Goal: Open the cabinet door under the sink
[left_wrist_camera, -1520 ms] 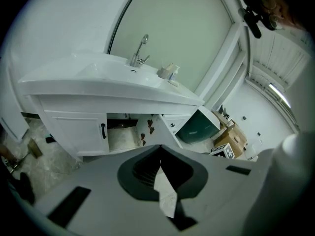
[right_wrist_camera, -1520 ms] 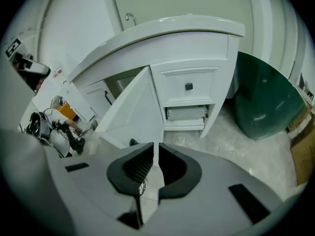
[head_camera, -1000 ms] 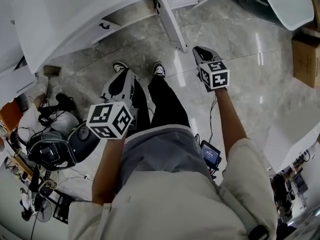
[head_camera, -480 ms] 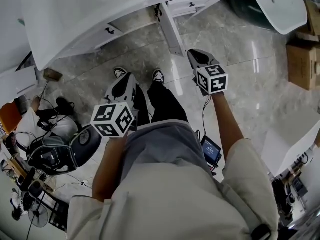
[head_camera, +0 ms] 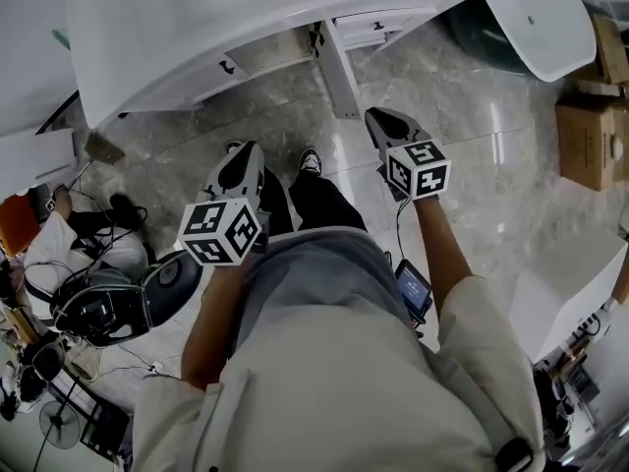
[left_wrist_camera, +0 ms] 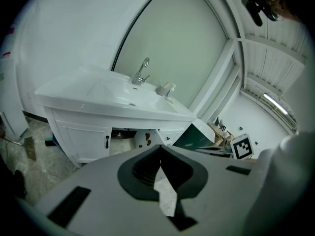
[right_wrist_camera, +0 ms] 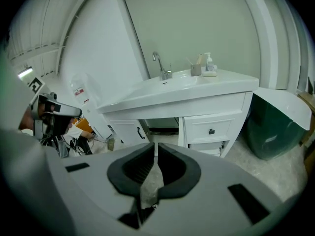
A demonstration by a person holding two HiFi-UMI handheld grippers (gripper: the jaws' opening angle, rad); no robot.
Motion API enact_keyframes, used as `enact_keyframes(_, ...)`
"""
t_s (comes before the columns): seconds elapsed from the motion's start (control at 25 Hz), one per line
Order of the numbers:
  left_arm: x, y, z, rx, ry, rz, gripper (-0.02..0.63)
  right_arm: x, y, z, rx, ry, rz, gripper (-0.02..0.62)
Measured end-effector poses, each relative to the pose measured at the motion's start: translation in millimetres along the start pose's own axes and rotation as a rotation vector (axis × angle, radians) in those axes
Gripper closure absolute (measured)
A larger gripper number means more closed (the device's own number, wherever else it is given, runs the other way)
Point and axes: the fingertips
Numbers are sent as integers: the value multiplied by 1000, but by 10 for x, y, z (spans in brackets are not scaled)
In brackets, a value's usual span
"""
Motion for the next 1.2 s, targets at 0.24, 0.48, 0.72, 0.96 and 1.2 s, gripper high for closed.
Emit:
enact_keyframes(0.24,83,25,-48,-11,-14,-19,606,174,210,180,3,25,-46,563)
enact_keyframes(0.48,202,81,-53,-32,-12,-54,606,361,469,371,13,34,-102,563)
enact_keyframes(0.72,375,243,-43,-57,-6,-106,606,573,754,562,39,30,-168,563)
enact_keyframes(0.96,561,433,-83,-83,7,-166,606,816,1016,754,60,37,-246,563)
enact_keyframes(1.2,784,638,-214,-116,20,-247,606,1087,1183,910,82,35,-307,563)
Point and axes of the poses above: the fingertips, and each gripper's own axes: x backward along the fingers, z to its left, y out of its top, and after that the axes turned 2 degrees about x, right-handed
